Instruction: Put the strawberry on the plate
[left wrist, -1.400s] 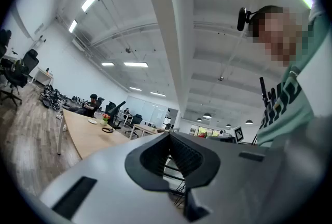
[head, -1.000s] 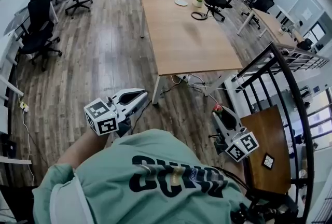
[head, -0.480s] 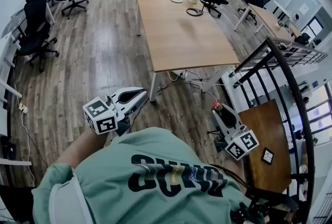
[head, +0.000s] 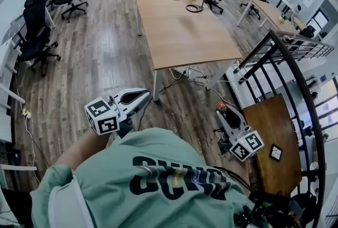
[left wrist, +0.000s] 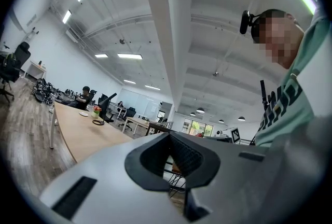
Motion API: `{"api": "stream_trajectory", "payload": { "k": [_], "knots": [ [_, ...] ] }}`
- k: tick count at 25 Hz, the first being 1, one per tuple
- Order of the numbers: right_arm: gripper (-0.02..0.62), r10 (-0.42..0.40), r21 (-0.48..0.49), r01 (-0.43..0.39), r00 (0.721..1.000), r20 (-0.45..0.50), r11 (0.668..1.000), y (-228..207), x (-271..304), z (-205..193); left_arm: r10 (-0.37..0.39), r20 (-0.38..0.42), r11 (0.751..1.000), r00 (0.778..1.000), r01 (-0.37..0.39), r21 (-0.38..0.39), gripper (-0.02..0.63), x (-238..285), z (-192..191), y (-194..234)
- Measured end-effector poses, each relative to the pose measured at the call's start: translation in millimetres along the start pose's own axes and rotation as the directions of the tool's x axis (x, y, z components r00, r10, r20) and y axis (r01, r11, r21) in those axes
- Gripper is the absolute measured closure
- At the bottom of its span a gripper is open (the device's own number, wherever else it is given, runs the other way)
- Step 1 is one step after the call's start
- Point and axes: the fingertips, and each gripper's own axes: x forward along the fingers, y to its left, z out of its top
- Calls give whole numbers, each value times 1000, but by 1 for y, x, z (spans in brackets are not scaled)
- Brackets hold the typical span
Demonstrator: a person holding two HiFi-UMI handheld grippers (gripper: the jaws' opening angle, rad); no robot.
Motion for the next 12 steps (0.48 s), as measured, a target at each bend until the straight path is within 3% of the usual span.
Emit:
{"api": "stream_trajectory", "payload": {
  "k": [12],
  "knots": [
    [453,-3,87,-2,998,57,996,-9,-5,-23,-5,-111,999,994,9,39,601,14,1,-7]
  ]
}}
